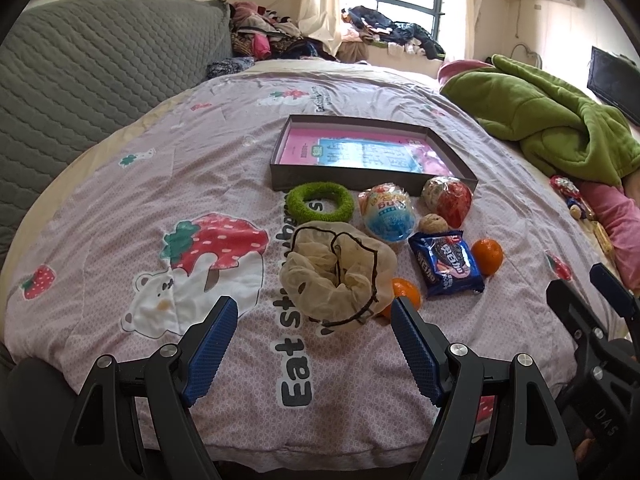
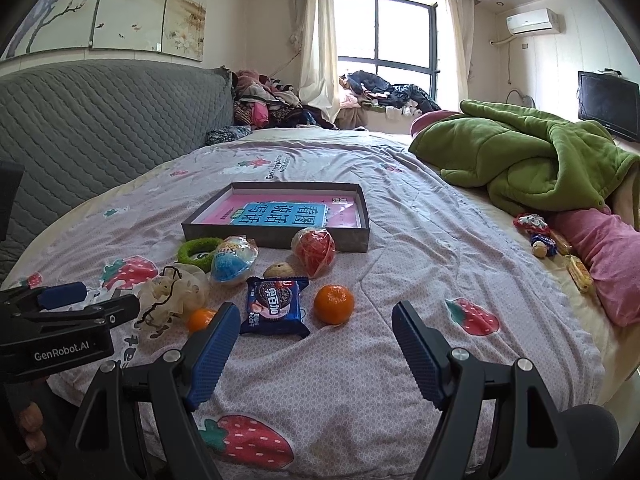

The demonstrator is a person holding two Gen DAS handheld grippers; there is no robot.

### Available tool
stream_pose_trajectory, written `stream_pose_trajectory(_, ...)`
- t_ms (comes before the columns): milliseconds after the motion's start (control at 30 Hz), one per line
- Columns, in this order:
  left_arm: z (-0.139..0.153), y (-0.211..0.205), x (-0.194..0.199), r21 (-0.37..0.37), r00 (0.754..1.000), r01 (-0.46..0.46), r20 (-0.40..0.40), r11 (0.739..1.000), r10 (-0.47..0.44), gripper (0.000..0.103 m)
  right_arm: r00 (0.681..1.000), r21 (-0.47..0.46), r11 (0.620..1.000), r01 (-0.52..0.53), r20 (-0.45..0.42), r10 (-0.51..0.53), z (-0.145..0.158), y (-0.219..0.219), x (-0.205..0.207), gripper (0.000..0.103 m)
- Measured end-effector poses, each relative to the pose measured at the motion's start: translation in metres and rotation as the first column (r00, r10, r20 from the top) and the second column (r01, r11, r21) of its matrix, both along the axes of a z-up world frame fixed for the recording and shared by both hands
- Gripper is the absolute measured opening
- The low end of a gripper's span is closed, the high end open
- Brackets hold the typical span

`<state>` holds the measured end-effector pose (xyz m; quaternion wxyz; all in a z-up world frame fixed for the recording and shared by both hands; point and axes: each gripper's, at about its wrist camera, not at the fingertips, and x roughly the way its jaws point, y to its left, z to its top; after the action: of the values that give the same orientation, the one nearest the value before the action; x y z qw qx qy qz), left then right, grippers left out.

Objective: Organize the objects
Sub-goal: 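Move the left tool toward the beige mesh scrunchie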

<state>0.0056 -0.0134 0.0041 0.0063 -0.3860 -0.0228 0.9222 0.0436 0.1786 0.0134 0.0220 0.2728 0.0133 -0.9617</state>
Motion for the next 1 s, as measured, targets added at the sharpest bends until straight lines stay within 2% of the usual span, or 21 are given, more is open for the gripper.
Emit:
stream_pose_trajectory(567,-0.019,-0.009,-0.017,0.044,0.999,-0.001,0.044,0.999,-0.001,0.08,0.996,-0.034,0.998,0.047,0.08,-0.044,-0.019,0.031,-0.026,0.078)
stream_pose_trajectory(1000,-0.023,0.006,-0.041,0.062,0.997,0.044,0.053,0.997,-0.048,0.08,0.993,-0.003,0.999,0.032,0.11,-0.031,-0.027,0.032,-0.054,0.078)
